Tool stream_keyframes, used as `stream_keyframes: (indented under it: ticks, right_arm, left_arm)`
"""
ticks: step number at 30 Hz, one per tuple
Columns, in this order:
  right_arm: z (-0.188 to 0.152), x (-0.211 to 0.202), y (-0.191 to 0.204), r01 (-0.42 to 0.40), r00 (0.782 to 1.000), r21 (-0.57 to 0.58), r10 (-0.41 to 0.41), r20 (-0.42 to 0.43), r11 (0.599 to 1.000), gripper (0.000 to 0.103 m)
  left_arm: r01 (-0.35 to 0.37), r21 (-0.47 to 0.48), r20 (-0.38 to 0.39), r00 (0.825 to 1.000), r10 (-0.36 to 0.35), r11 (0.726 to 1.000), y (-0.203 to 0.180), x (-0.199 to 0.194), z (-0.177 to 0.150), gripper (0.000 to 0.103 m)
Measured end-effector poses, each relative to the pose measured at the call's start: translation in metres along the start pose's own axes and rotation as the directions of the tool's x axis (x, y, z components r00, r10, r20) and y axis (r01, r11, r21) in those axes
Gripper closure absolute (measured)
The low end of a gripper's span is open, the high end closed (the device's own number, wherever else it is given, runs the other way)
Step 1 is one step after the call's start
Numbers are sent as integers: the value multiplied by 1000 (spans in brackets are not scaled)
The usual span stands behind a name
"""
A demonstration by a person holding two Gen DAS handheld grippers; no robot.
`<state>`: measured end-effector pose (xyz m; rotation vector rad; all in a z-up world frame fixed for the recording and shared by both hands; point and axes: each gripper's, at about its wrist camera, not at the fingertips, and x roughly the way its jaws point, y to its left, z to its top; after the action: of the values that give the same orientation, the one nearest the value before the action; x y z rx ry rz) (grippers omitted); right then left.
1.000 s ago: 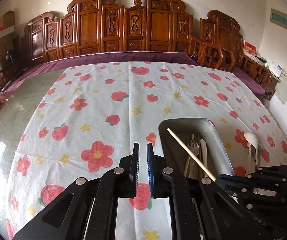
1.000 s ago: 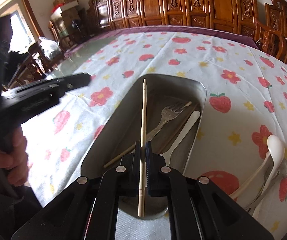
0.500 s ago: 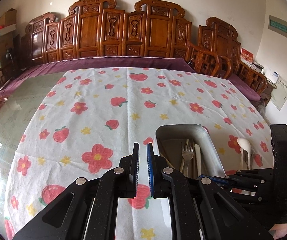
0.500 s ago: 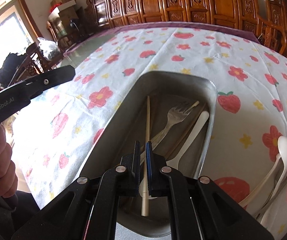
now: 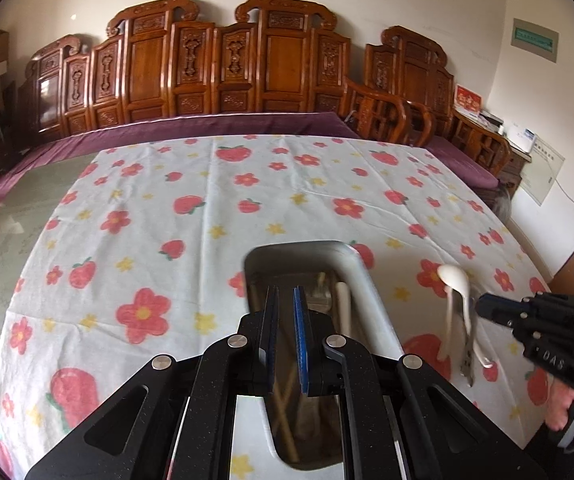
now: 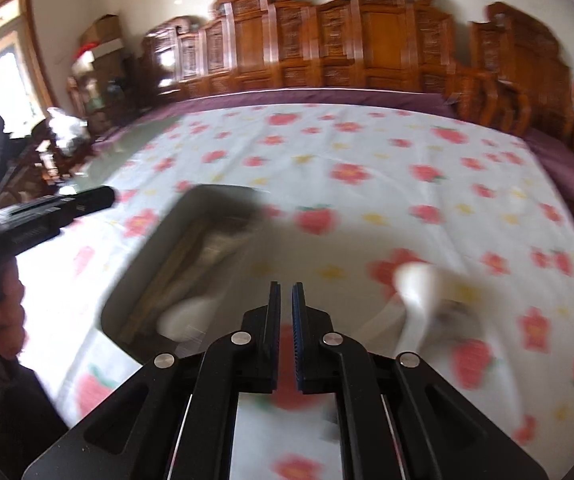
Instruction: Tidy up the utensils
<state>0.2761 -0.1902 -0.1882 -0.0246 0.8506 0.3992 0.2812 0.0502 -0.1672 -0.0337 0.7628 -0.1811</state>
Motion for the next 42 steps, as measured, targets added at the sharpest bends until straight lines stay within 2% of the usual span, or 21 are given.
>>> stream_keyframes:
  ticks: [2,3,4,7,10,17,23,26,30,32,33,36,42]
  right_arm:
    - [-9,-5,-25,53,999,20,-52,-6,998,81]
    - [-13,-6,-38,82,997,31,-82,-14,996,80]
    - [-17,-5,-46,102,995,36,-101,-18,994,80]
    - [-29,2,-74,143,989,61,-140,-55,988,80]
    - [-37,14,-86,144,987,81,-137,-82,986,80]
    - [-37,40,-83,155,983,68,-147,-111,986,80]
    - [-45,53,-83,150,980,114,-132,-148,982,80]
    - [-45,60,-86,145,980,157,-120,-158,977,70]
    - [-43,65,-84,148,981,168,-124,-149,975,66]
    - [-43,65,-82,160,980,159,-137,-145,974,71]
    - [-44,65,-82,163,980,160,-140,-144,974,78]
    - [-45,62,-86,139,983,187,-113,-144,973,89]
    - [-47,54,-94,129,986,226,-101,-133,966,97]
  left_arm:
    - [17,21,-3,1000,-17,1000,-15,2,-2,94]
    - [25,33,-5,1000,-25,999,-22,3,-3,91]
    - [31,40,-6,1000,-31,999,-27,4,-4,86]
    - [66,60,-7,998,-65,996,-46,3,-8,86]
    - [85,86,-1,996,-85,993,-64,2,-12,85]
    - [106,139,-29,994,-103,985,-91,9,-25,85]
    - [116,170,-41,993,-110,979,-102,11,-31,85]
    - [118,169,-42,993,-113,978,-102,11,-31,85]
    - [116,170,-43,993,-111,978,-103,12,-31,85]
    - [115,172,-46,993,-108,978,-103,12,-32,85]
    - [115,174,-46,993,-108,978,-103,12,-32,85]
    - [113,181,-49,993,-106,977,-105,13,-33,85]
    - [114,194,-59,993,-104,974,-113,16,-39,85]
